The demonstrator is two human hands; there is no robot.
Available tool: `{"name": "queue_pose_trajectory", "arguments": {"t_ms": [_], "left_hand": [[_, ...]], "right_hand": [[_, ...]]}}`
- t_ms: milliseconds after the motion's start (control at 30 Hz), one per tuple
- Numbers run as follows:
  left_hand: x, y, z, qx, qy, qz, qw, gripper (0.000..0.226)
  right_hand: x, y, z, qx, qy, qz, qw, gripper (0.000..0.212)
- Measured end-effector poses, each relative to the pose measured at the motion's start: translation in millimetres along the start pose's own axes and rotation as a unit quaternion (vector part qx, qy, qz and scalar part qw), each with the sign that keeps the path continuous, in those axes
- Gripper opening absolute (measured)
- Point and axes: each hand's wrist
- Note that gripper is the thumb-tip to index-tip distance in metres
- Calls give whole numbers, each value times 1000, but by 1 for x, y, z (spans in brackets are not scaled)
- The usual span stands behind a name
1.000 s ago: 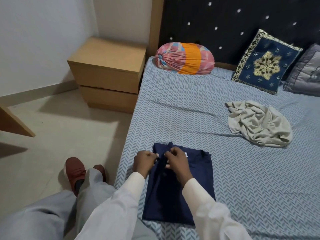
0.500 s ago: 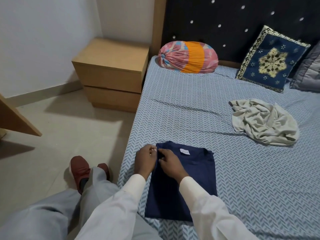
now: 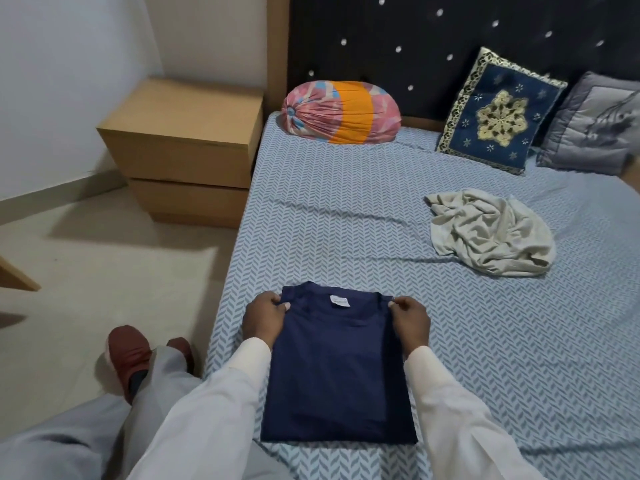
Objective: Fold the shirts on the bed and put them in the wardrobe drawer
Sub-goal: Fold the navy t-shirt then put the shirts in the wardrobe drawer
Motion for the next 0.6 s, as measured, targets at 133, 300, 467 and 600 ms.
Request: {"name": "queue_pose_trajectory", "arguments": {"t_ms": [133, 300, 467, 600], "left_hand": [[-2, 1, -5, 8, 15, 11, 1000, 12], [-2, -4, -2, 27, 2, -32, 999, 19], [-16, 9, 29, -28, -11, -127, 991, 53], [-32, 33, 74, -151, 34, -193, 969, 65]], "right_hand": [[-2, -10, -13, -19, -18, -68, 997, 7], [9, -12, -26, -72, -35, -32, 996, 9], [26, 34, 3, -246, -88, -178, 949, 35], [62, 71, 80, -318, -40, 33, 947, 42]]}}
Point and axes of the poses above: each hand's wrist, its own z-axis away from the middle knuckle, its own y-axis out of the back of the hand, x = y × z, and after that the axes turned 12 degrees about z, right-handed
